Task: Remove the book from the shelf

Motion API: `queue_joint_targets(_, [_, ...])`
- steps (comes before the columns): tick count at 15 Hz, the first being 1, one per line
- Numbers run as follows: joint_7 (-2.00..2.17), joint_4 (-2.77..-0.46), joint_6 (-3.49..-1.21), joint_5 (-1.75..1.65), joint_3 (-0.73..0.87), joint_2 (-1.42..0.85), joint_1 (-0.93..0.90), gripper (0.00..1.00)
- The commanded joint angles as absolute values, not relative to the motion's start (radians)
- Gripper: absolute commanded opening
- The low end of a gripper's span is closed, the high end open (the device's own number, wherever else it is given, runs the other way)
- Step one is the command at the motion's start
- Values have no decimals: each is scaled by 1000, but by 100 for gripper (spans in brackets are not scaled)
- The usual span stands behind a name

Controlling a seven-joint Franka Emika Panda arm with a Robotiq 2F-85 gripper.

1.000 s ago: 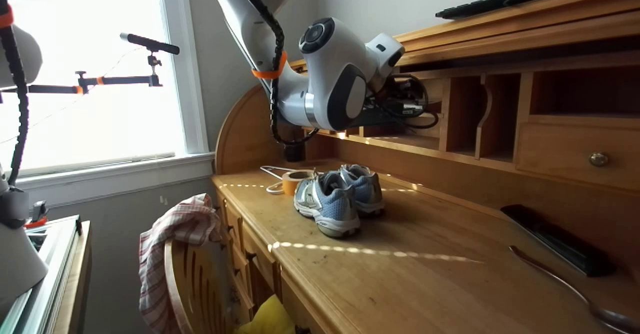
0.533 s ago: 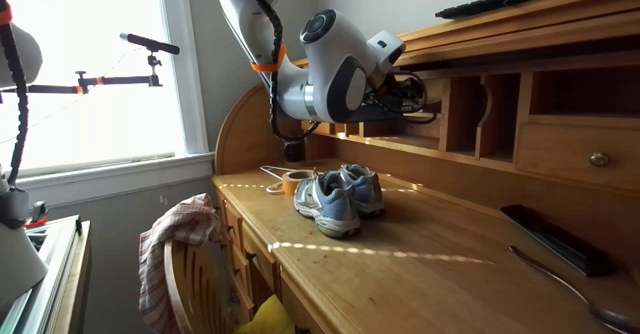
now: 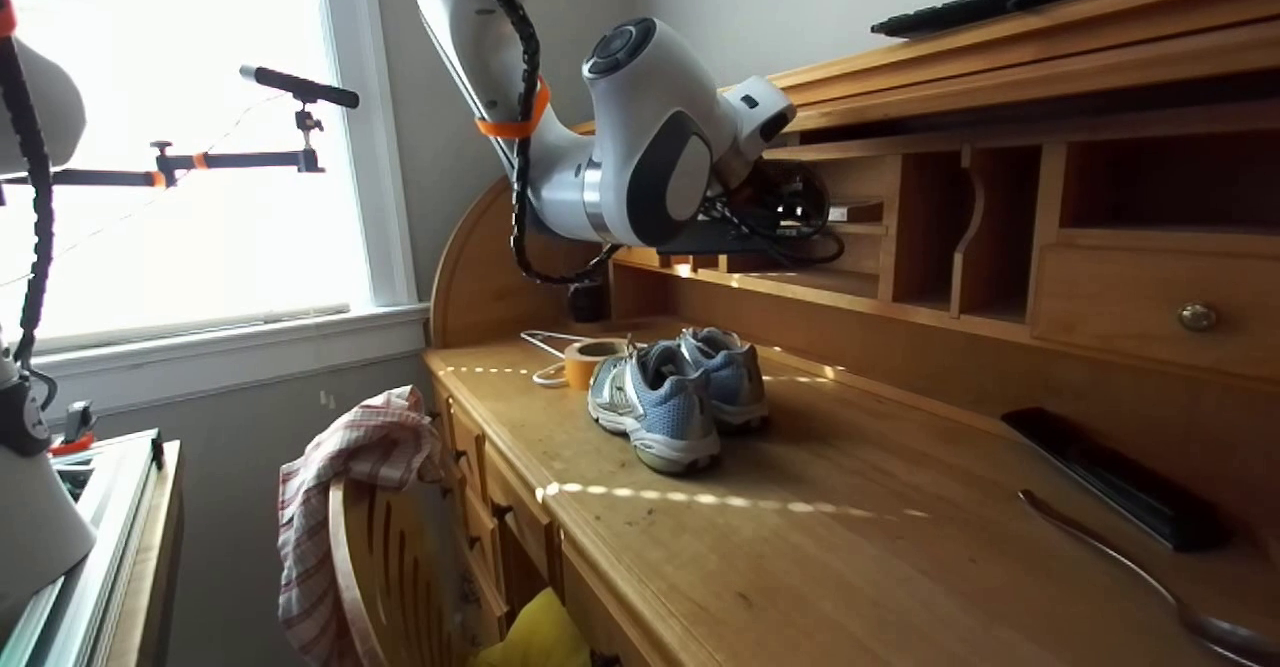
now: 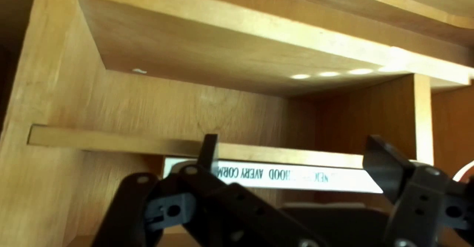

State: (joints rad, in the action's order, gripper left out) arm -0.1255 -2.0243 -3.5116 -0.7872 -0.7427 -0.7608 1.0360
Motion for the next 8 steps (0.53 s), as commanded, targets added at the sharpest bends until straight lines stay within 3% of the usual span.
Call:
queue_joint_targets(1, [-112,-2100,-3493,-810,-766,-739,1066,100])
queue_joint_targets(8, [-132,-2129,-3519,-856,-805,-758,1079,100])
